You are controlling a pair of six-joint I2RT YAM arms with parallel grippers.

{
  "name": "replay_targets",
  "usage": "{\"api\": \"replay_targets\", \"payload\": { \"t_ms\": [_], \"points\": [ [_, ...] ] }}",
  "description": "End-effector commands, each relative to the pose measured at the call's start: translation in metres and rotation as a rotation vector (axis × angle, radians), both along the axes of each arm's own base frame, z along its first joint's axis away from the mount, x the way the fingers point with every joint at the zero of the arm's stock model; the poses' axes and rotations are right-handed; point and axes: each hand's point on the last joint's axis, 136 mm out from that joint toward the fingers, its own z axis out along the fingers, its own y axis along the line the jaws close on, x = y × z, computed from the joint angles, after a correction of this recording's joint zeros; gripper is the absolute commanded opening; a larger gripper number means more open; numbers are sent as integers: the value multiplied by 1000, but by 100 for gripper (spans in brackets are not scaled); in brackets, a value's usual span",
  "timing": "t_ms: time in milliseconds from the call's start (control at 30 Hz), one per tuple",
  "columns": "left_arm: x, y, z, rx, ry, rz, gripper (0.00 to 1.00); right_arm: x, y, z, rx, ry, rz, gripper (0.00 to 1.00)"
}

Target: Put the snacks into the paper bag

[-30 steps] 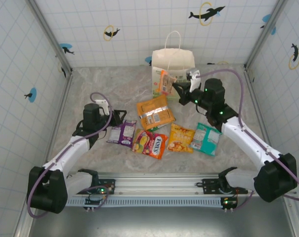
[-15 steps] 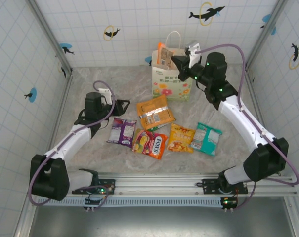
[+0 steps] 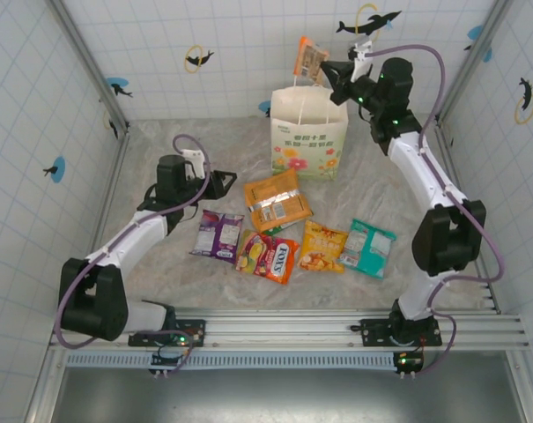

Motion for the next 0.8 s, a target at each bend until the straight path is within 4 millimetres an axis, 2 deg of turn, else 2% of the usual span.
{"api": "replay_targets", "payload": {
  "t_ms": [0, 233, 367, 467, 500, 600, 667, 767],
  "points": [
    [5, -8, 11, -6, -35, -38, 49, 4, 9, 12, 11, -33, 49, 0],
    [15, -12, 17, -5, -48, -46, 49, 19, 9, -26, -66, 37, 25, 0],
    [26, -18, 28, -28, -69, -52, 49, 21, 9, -31, -70, 49, 29, 0],
    [37, -24, 39, -55, -87, -44, 48, 16, 12, -15, -48, 9, 46, 0],
    [43, -27, 50, -66, -106, -41, 48, 13, 12, -7, -38, -12, 52, 0],
    [54, -36, 62, -88, -124, -29, 49, 8, 10, 26, -13, -82, 53, 0],
    [59, -45, 69, -103, -134, -22, 49, 7, 6, 46, 4, -123, 50, 0],
    [62, -57, 77, -121, -155, -31, 49, 7, -4, 66, 39, -166, 43, 0]
  ]
}}
